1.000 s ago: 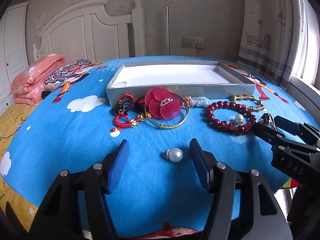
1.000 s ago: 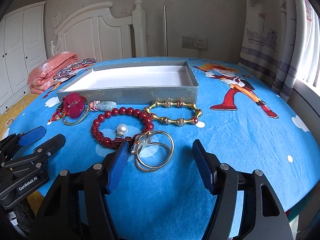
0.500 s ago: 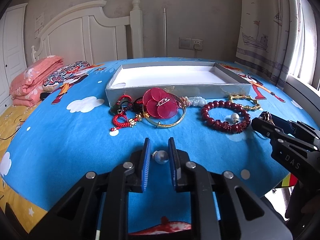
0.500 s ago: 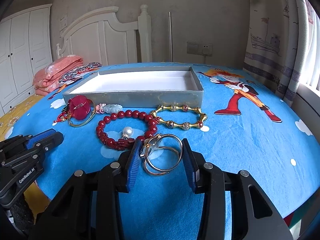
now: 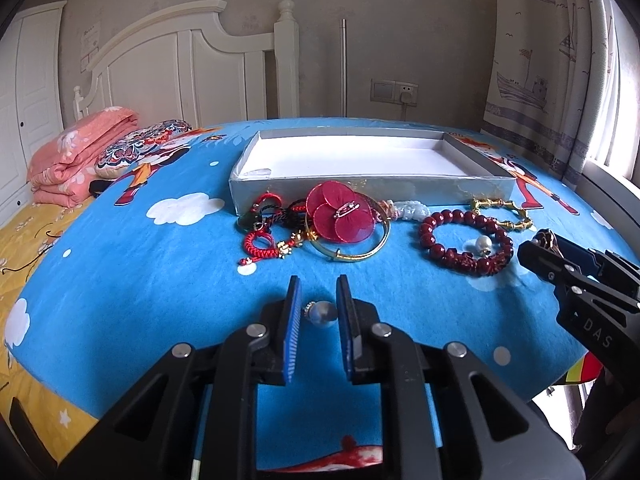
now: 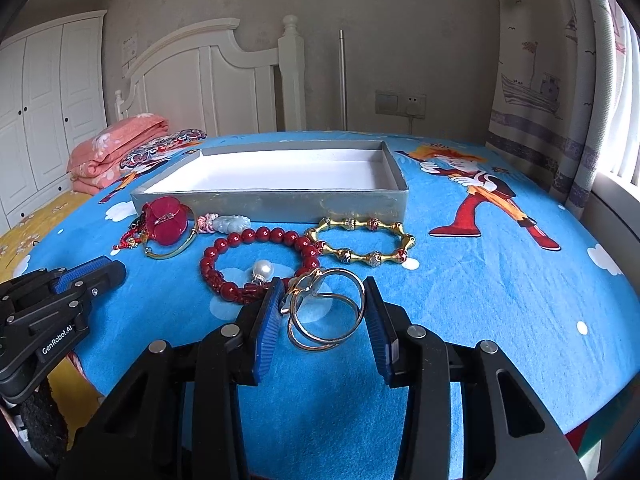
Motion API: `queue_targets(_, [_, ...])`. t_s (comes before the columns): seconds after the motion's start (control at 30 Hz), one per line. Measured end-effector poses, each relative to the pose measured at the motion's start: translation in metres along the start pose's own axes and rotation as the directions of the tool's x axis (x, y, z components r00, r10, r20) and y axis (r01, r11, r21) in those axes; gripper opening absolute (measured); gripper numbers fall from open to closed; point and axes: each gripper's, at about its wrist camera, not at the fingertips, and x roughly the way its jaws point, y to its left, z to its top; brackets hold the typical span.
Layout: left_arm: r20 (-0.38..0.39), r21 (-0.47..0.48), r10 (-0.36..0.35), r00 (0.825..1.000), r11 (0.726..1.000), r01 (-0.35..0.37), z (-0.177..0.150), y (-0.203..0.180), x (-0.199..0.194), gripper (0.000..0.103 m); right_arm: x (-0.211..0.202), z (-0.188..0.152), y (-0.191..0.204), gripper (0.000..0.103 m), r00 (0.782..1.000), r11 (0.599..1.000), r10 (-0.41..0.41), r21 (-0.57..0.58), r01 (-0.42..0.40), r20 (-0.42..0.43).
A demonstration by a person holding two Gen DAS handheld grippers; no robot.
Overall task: Organize jewelry
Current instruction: 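Grasp the loose white pearl with left tool while right tool grasps silver double rings, then carry pearl with left tool into the white tray while right tool drops the rings there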
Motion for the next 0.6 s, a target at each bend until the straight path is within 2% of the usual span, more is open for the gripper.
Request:
queue_targets(0.23, [0.012, -0.01, 0.01, 1.0, 1.0, -0.01, 0.012, -0.002, 0.005, 0.017, 0.005, 0.018, 0.007, 0.039, 1.0, 1.0, 0.005, -0.004, -0.005, 0.018])
queue_targets(0.47, [0.023, -0.027, -0.003, 1.0, 1.0, 0.004, 0.051, -0.004, 0.015, 0.017, 0.015, 0.052, 0.013, 0.039, 0.999, 1.0, 0.004, -0.019, -0.003, 0.044])
queue_targets(0.6, [0.027, -0.01, -0.001, 1.0, 1.0, 0.001, 0.078, -0.008, 0.024, 0.017, 0.03, 0.071, 0.008, 0.039, 1.0, 1.0, 0.02, 0.009, -0.02, -0.006])
